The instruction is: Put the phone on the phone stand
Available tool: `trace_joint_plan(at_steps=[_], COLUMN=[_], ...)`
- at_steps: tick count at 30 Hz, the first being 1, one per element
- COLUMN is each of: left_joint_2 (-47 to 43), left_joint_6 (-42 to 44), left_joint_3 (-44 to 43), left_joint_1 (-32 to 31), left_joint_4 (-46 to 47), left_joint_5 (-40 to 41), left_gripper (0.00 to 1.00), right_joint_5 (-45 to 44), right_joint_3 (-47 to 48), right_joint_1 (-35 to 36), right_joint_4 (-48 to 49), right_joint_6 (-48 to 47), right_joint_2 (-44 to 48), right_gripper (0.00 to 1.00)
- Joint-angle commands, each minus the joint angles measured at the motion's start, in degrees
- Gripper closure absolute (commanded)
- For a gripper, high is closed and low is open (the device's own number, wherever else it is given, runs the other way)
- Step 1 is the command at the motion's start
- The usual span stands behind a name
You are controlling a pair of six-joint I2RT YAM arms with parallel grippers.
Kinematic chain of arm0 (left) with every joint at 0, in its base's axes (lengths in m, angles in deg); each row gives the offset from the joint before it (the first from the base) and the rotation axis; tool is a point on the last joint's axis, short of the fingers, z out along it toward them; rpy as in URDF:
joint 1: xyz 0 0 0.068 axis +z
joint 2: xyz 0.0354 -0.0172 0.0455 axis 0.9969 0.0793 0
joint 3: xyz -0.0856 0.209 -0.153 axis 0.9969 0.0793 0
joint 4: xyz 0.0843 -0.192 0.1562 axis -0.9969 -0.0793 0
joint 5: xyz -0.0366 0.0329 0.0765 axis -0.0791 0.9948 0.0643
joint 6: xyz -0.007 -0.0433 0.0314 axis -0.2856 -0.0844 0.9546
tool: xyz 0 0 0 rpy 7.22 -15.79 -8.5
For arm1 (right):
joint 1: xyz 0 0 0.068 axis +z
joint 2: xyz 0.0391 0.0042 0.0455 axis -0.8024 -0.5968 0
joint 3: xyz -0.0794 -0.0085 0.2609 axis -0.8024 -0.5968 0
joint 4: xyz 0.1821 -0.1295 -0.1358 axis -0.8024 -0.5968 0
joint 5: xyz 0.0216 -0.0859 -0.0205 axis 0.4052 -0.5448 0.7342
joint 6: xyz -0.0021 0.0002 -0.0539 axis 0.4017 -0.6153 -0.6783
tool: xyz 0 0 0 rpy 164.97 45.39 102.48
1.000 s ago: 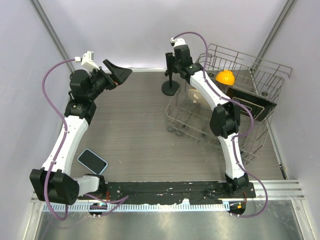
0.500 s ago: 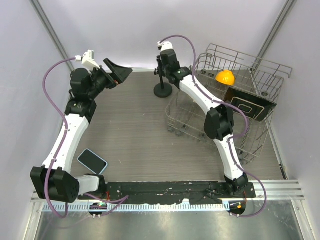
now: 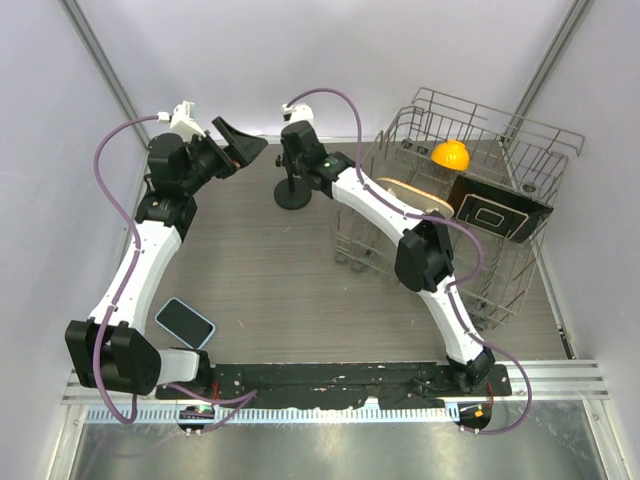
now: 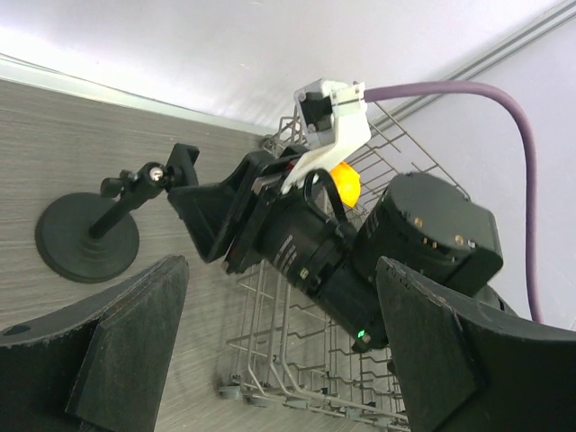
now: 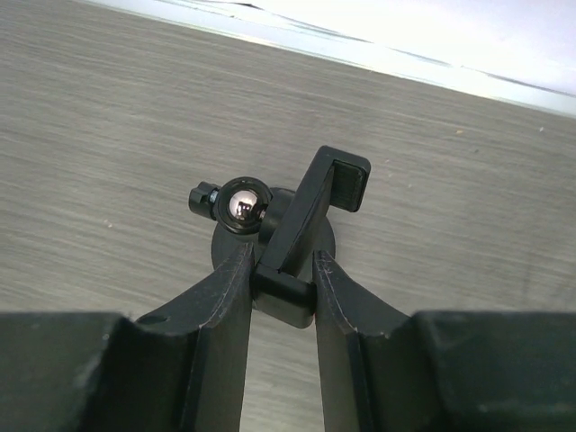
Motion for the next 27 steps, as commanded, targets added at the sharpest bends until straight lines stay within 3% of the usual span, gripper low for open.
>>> trace_joint_plan(at_steps=[1, 6, 10, 14, 15, 18, 21, 24, 27], left_joint_2=[-0.4, -0.6, -1.0, -0.9, -0.8, 0.1, 1.5, 3.2, 6.8], left_joint_6=[0.5, -1.4, -2.3, -2.9, -3.1, -3.8, -4.2, -4.2, 0.3], left_joint_3=[-2.6, -2.2, -1.5, -1.4, -1.4, -1.3, -1.7, -2.2, -6.8], left_joint_1=[0.5, 1.9, 3.2, 4.6, 5.3, 6.2, 6.3, 6.3, 4.9], left_joint_4=[0.9, -0.3, 0.2, 0.2, 0.3, 0.5, 0.4, 0.1, -8.5], left_joint_5=[0.0, 0.7, 1.1, 1.1, 1.0, 0.0, -0.9, -2.1, -1.8], left_gripper=[0.11, 0.15, 0.17, 0.18, 0.18, 0.17, 0.18, 0.30, 0.32], right_joint_5=[-5.7, -12.3, -13.7, -8.7, -7.5, -4.2, -1.8, -1.7, -1.7], right_joint_3=[-2.0, -10.1, -15.1, -18.9, -20.1, -22.3, -24.1, -25.7, -29.6], right_joint_1=[3.2, 6.3, 6.9, 6.9, 7.0, 6.9, 6.8, 6.4, 4.5], right_joint_4=[2.4, 7.9, 10.4, 14.2, 14.8, 16.6, 17.9, 18.0, 19.2], right_joint_6=[6.6, 12.3, 15.3, 14.9, 14.5, 14.0, 12.2, 11.0, 10.0], right_joint_2=[6.2, 10.2, 12.9, 16.1, 17.2, 19.2, 22.0, 24.8, 28.8], right_gripper=[0.99, 0.99, 0.90, 0.59, 0.45, 0.20, 0.14, 0.14, 0.14])
